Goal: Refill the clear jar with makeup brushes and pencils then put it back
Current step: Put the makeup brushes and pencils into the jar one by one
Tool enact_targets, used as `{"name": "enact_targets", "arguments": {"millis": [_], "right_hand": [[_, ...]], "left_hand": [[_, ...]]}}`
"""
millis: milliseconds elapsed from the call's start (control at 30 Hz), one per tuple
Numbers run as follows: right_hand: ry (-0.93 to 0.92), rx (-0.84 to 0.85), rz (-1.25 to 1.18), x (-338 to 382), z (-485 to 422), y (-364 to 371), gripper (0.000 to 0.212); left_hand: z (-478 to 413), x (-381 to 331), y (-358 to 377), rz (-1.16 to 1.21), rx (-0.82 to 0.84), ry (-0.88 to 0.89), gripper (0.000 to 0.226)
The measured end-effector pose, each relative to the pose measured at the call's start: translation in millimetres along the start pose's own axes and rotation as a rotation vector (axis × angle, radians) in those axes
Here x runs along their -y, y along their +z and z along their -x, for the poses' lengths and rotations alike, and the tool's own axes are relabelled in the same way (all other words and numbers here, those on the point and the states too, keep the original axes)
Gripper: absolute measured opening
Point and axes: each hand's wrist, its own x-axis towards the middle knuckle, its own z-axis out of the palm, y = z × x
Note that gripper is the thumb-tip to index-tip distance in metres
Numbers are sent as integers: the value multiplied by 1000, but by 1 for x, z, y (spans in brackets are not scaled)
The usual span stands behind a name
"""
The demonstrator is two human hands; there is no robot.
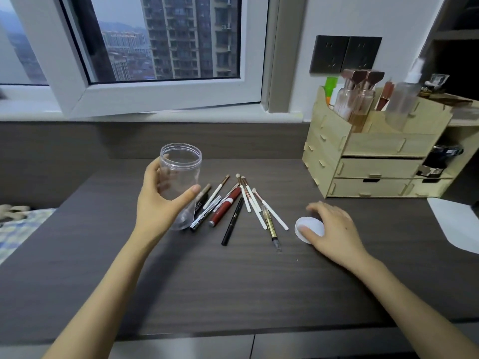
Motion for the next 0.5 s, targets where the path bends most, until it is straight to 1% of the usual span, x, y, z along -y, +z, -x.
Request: {"name": "enact_targets", "arguments": {"millis": [33, 67, 133, 200, 267, 333, 400, 467, 500], "right_hand": [[-19, -51, -30, 12, -4, 1, 34], [-29, -56, -73, 25, -7, 2, 32], [9, 42, -120, 47, -15, 9, 31], [69, 166, -45, 63, -23, 19, 33], [109, 214, 19, 71, -29, 29, 31], [161, 247, 3, 73, -33, 34, 28], [201, 281, -17, 72, -36, 32, 32], [227, 264, -105, 71, -38, 22, 41], [239, 228, -235, 74, -39, 14, 43]], "left_hand": [[0, -2, 0, -15, 3, 17, 74], [1, -5, 1, -27, 4, 30, 74], [4, -10, 1, -59, 2, 50, 73], [8, -14, 2, -103, 3, 75, 72], [12, -17, 1, -149, 12, 106, 72], [16, -16, -2, -187, 26, 129, 75], [20, -13, -5, -239, 41, 150, 79], [21, -9, -8, -318, 53, 180, 82], [22, -8, -9, -356, 62, 191, 82]]}}
